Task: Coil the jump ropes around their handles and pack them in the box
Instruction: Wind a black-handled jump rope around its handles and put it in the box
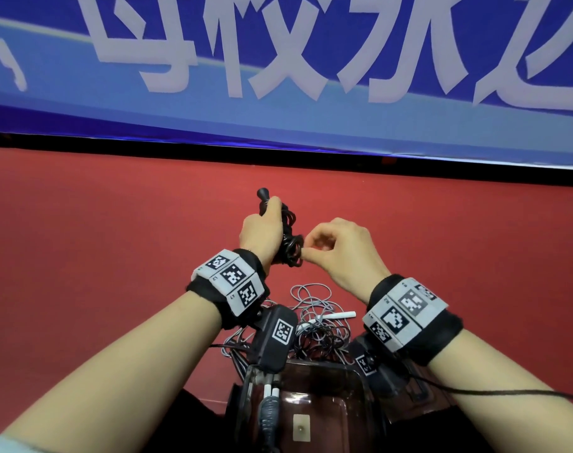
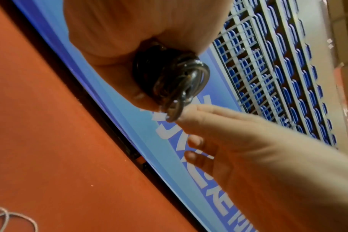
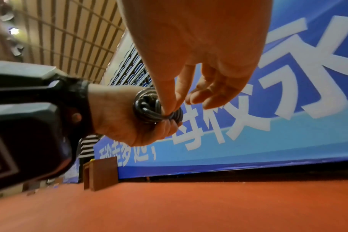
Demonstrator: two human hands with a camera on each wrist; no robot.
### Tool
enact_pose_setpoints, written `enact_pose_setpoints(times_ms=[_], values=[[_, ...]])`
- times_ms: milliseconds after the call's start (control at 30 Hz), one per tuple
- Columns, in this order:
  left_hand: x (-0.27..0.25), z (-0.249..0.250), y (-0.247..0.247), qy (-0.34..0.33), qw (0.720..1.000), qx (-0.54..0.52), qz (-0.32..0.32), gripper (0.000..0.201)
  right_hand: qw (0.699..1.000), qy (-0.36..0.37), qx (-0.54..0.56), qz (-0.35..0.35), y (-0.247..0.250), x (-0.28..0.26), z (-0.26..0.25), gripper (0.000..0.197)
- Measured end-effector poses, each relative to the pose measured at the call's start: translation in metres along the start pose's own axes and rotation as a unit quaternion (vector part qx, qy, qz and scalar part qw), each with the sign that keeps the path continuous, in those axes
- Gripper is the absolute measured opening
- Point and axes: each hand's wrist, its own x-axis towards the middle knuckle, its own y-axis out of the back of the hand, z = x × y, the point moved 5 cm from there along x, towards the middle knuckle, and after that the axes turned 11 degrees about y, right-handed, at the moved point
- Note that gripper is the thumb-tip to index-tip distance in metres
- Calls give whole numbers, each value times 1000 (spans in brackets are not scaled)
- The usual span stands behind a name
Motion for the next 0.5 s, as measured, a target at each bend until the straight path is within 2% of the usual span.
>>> enact_pose_setpoints(times_ms=[100,233,300,400,500], values=[[1,-4,2,-24,999,24,34,77,999,18,-27,6,-7,-2,-2,18],[6,-5,9,-11,997,-1,76,56,1000,7,28,4,-11,-5,-10,14],[9,-5,10,-16,996,-14,85,53,997,-19,73,4,-12,-3,-9,13],[13,-8,6,5,998,-33,53,50,995,-37,95,9,-10,1,-4,14],[14,-14,-3,77,989,-113,-49,44,996,-30,83,8,-9,2,-3,15]])
